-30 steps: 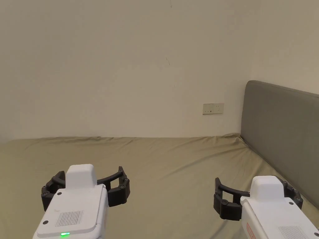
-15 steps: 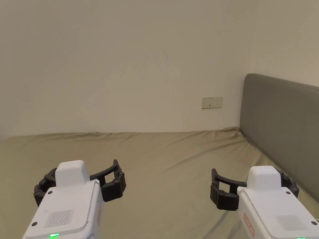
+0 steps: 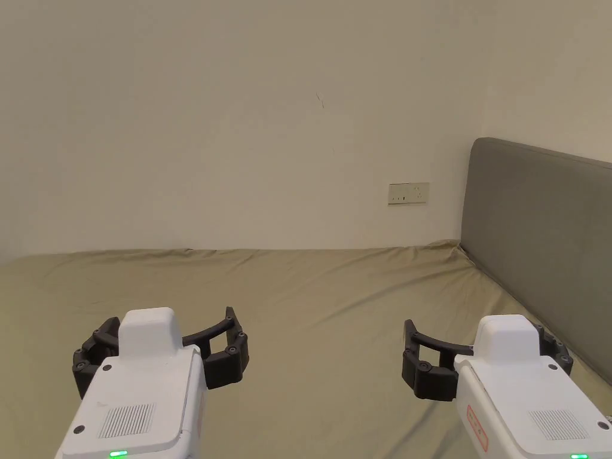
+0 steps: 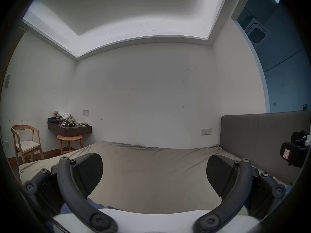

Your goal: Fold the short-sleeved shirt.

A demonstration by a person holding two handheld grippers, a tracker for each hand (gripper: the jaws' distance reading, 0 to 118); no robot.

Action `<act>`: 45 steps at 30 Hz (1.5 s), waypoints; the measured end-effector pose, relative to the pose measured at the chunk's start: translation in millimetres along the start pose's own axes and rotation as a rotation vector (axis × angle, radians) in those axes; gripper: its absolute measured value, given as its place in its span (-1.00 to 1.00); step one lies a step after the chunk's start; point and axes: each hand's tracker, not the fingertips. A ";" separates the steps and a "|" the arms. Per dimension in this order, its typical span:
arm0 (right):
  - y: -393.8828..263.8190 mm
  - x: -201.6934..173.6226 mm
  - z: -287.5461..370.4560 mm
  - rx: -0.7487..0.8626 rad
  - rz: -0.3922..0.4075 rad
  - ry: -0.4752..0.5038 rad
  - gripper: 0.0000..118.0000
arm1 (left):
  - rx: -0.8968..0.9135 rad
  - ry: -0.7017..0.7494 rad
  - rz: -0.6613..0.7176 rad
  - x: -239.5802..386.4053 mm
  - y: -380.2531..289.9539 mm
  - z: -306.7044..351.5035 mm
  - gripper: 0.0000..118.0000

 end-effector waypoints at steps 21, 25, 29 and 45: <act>-2.6 -2.8 3.9 0.019 0.007 -0.010 1.00 | 0.015 -0.030 0.018 0.5 -1.4 5.6 1.00; -0.6 -0.7 6.0 0.026 0.005 -0.015 1.00 | 0.016 -0.025 0.025 -0.1 -0.8 5.8 0.75; 0.2 0.4 10.7 0.041 0.024 -0.020 0.14 | 0.021 0.003 0.020 1.3 -0.4 7.3 -0.59; 1.2 1.4 12.2 0.027 0.041 -0.041 -0.99 | 0.012 -0.038 -0.012 12.6 2.2 14.1 -0.99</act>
